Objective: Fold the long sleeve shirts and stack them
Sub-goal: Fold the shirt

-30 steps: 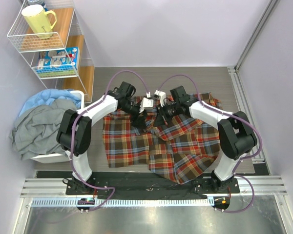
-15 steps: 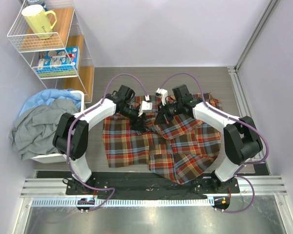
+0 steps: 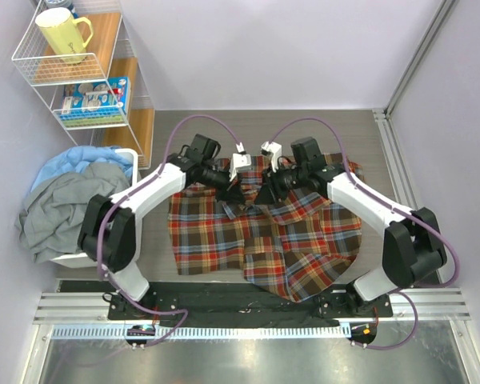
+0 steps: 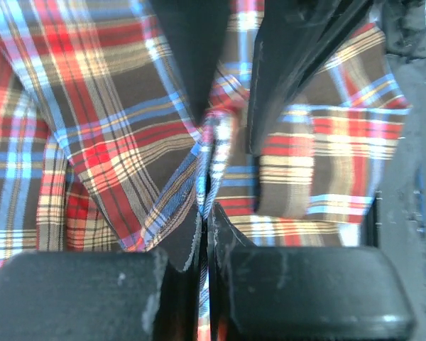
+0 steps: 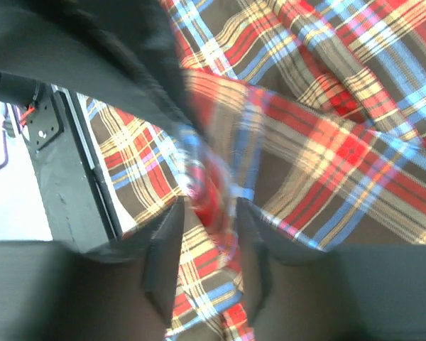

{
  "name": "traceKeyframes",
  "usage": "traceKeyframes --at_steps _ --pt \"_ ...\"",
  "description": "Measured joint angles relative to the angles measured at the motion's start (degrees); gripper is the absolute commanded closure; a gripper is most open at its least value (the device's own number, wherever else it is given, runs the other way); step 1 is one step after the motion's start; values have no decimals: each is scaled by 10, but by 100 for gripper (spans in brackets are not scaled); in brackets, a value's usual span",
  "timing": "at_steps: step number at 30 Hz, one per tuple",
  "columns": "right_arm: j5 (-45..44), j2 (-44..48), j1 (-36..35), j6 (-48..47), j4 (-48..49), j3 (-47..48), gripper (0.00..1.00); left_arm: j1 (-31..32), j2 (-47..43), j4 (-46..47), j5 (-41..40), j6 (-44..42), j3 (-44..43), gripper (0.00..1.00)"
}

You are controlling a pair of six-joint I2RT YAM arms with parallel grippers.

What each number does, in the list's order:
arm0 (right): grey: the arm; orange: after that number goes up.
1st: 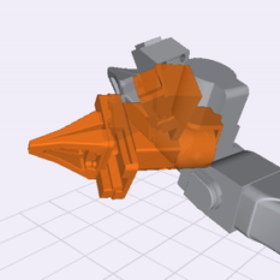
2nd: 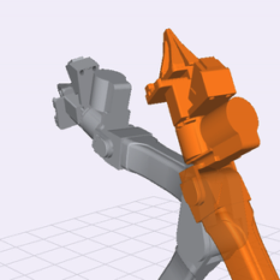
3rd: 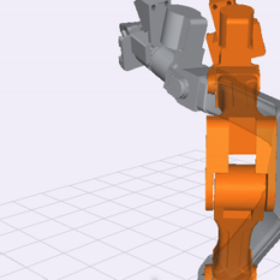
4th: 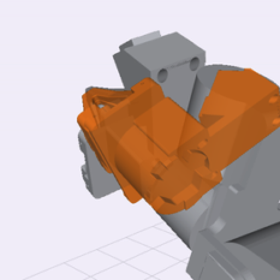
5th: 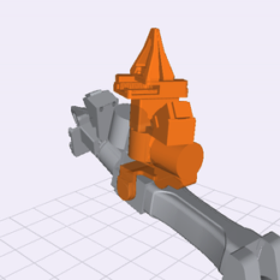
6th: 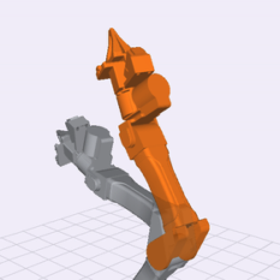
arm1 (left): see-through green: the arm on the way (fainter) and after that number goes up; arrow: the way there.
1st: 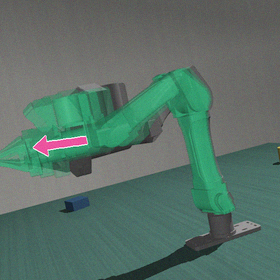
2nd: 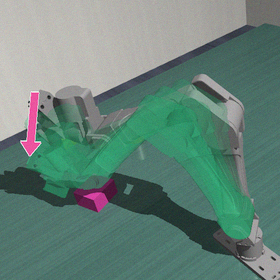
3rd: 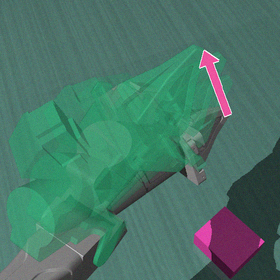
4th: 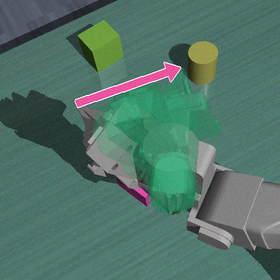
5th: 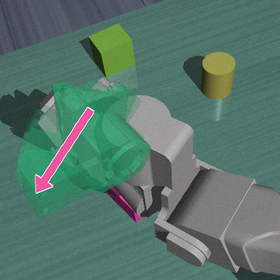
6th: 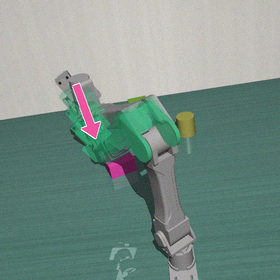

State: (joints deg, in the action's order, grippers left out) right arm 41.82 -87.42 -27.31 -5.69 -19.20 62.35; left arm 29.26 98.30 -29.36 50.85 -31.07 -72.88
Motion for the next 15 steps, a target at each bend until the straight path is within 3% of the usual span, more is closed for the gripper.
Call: traceKeyframes --at_steps 2,5,11,15 --pt "-2 14 9 0 -14 6 37 5 -31 -15 0 0 0 100" --pt "-1 24 44 1 -48 37 30 23 -82 -56 2 -4 -16 100" --pt "-6 20 161 -3 -101 118 32 81 -127 -118 -1 -9 -81 100" --pt "-11 -10 193 -14 -109 145 39 146 -120 -151 -14 5 -120 100"
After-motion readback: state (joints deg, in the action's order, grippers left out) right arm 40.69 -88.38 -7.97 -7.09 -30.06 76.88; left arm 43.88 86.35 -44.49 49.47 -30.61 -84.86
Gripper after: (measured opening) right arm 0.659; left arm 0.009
